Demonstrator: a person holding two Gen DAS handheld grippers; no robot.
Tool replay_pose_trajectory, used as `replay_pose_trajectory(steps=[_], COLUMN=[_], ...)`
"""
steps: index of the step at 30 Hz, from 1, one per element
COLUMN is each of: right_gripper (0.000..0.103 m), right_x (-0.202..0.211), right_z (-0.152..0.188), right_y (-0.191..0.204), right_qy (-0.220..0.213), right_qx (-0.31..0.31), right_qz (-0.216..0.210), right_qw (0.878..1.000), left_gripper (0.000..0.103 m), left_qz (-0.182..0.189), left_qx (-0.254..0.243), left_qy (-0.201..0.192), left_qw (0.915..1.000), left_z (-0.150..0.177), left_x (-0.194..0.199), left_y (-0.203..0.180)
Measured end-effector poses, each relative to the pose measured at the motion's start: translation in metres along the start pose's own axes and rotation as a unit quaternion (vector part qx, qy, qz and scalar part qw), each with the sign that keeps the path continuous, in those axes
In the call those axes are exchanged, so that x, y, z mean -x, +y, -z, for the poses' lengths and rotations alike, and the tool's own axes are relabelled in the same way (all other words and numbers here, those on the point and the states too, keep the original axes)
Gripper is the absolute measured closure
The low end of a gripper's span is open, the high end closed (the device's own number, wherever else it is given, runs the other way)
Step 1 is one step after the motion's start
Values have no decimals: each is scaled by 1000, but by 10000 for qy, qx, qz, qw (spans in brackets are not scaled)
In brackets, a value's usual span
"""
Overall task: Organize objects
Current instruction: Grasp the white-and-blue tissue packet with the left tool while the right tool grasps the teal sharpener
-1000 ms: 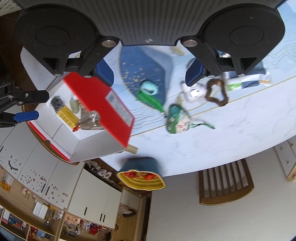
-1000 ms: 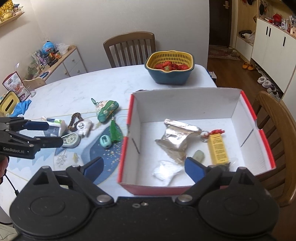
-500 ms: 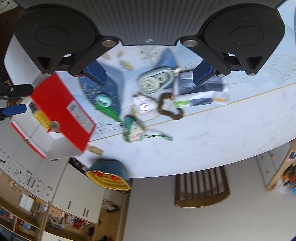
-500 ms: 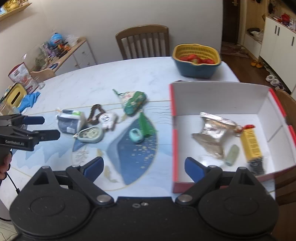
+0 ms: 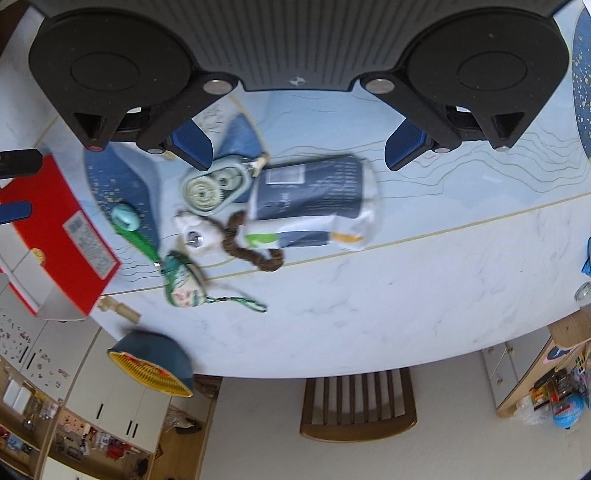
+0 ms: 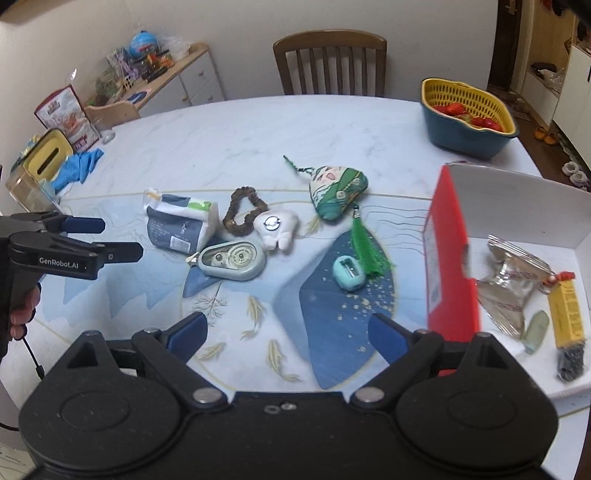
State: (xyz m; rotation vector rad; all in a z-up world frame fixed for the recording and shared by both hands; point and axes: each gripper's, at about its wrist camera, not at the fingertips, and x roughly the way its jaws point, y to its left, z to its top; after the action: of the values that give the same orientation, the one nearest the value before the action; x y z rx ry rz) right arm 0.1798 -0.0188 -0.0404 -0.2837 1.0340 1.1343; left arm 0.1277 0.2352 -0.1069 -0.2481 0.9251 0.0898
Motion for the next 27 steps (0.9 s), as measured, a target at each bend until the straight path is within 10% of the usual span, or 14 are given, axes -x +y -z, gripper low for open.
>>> replay_pose_trajectory(steps=[27], right_gripper=[31], right_x=[-112], right_z=[-39], right_y=[-31], right_qy=[706], right_qx=[-627], right_qz=[776], right_qw=[9925], left_gripper=[4], left_qz=[554], left_qx=[-7], left_qy=[306], left_qw=[9980], left_z=[-19], left_x=[-90], left_y=[44])
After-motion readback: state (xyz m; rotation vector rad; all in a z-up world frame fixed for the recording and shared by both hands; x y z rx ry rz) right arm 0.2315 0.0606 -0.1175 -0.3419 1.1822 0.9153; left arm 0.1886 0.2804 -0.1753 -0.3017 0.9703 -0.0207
